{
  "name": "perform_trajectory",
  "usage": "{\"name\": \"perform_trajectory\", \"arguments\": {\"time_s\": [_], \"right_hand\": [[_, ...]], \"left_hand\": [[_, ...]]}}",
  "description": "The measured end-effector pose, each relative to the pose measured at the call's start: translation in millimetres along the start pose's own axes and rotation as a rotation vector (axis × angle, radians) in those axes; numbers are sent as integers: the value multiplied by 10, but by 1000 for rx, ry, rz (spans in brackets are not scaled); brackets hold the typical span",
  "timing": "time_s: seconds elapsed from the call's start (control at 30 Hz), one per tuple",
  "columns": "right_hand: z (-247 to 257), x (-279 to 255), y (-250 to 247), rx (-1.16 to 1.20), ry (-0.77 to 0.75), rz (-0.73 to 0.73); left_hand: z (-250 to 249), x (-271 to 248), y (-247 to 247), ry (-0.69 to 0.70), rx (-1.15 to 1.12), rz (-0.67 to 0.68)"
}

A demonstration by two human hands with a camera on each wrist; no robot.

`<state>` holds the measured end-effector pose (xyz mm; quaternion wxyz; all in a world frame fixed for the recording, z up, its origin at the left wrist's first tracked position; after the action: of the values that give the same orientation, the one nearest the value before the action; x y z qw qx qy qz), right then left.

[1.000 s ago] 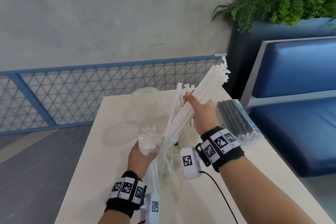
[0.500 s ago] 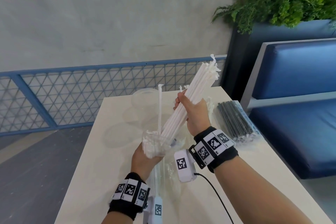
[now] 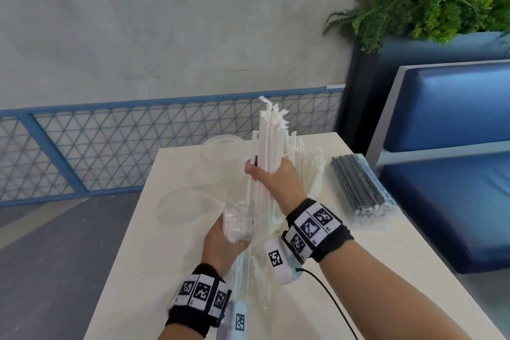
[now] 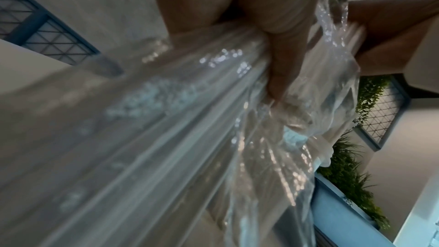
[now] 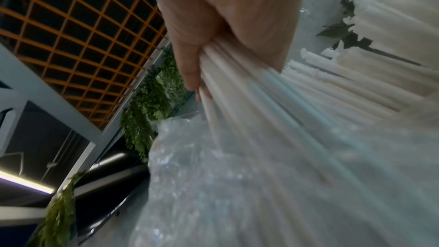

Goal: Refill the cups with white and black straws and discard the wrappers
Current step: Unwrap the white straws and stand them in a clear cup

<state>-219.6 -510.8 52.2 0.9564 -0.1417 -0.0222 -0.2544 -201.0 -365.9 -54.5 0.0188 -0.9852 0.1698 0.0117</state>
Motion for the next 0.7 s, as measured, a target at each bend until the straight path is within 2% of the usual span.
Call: {"name": "perform_trajectory", "arguments": {"time_s": [0.17,0.3,0.47,0.57,0.7], "right_hand": [[65,133,-194,231,98,-224],[188,224,-478,369,41,-376],[297,315,-722,272,-28,-520],[322,356,-802,123,-102,-579],[176,420,-726,-42,-168,-536]], "left_hand": [[74,80,-109,-24,-21,-42],[143,152,-211,-34,-49,-130],[88,160,-221,16,-108,-176],[34,173,-184,36,-129,-167],[-36,153,-103,46,-202,-87]]}}
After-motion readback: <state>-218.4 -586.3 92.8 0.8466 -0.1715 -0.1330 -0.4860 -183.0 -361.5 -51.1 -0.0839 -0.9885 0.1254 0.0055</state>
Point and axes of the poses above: each hand's wrist, its own x-axis towards the middle knuckle, its own y-axis out of the palm, z = x × y, the point moved 2 cm from there along x, towards the middle knuckle, and after that the axes turned 11 degrees about -x, right-handed, at the moved point
